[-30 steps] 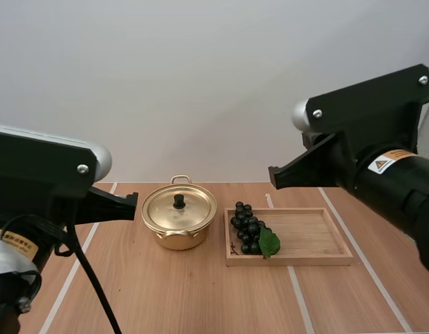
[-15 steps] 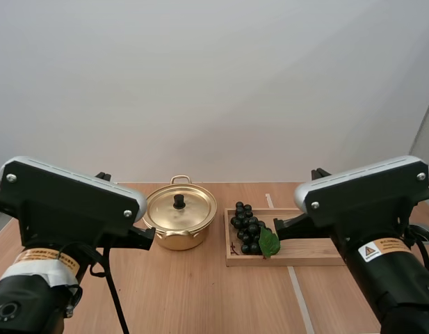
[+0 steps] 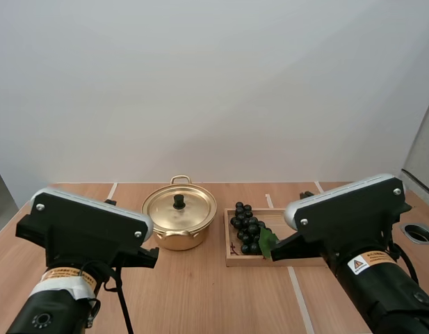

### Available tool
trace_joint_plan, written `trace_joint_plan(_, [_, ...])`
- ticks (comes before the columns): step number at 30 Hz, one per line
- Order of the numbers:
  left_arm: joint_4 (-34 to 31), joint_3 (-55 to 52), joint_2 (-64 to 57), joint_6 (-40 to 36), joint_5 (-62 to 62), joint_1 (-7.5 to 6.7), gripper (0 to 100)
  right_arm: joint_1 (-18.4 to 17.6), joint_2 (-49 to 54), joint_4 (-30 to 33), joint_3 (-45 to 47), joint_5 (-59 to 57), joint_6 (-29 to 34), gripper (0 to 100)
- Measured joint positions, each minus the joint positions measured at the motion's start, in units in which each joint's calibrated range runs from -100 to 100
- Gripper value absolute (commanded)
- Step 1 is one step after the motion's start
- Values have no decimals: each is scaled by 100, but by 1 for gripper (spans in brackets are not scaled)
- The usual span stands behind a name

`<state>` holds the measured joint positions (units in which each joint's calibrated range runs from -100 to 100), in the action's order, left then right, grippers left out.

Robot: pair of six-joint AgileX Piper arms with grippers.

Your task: Open the pot, put the pineapple inside, and close it

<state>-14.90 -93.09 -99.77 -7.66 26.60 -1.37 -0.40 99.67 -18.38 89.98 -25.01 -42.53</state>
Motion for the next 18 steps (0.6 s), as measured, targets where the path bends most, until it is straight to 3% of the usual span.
trace_joint_plan(18, [0,-476,0,-365,-60,0,0,330,0,-78,922,-268,123,0])
